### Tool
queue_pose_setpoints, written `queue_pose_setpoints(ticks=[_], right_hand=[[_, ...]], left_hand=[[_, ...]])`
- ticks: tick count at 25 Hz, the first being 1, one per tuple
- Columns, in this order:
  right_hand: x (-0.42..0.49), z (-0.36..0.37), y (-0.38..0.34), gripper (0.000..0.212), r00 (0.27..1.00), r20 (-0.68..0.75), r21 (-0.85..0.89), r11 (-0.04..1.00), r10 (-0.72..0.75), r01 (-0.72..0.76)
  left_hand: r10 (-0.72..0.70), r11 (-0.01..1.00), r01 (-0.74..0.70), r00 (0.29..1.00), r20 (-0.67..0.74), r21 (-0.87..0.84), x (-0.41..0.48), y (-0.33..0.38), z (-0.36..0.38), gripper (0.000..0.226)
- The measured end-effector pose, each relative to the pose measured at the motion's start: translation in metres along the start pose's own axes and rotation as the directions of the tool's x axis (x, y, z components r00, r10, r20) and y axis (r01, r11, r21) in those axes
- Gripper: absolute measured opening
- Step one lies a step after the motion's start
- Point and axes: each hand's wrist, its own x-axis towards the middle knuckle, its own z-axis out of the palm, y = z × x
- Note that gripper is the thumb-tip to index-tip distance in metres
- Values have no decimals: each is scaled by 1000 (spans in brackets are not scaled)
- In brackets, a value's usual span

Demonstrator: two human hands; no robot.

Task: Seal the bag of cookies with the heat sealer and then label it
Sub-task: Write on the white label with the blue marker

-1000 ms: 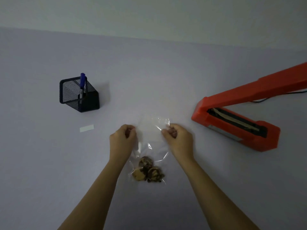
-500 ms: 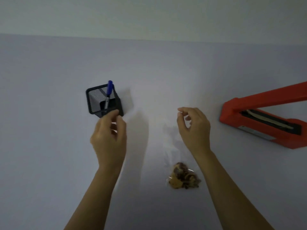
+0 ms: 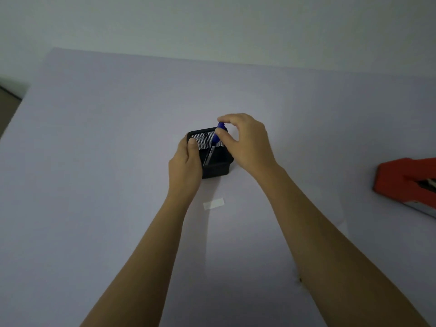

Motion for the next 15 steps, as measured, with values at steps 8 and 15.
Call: queue_pose_setpoints(ticks=[8, 15], right_hand=[[-14, -36, -18, 13, 893, -376, 514, 857, 248, -22], [-18, -74, -20, 13, 833, -417, 705, 708, 364, 43]], left_hand=[[105, 994, -104, 993, -59, 33, -3, 12, -10, 45], [473, 853, -505, 854, 216, 133, -31, 29, -17, 28]])
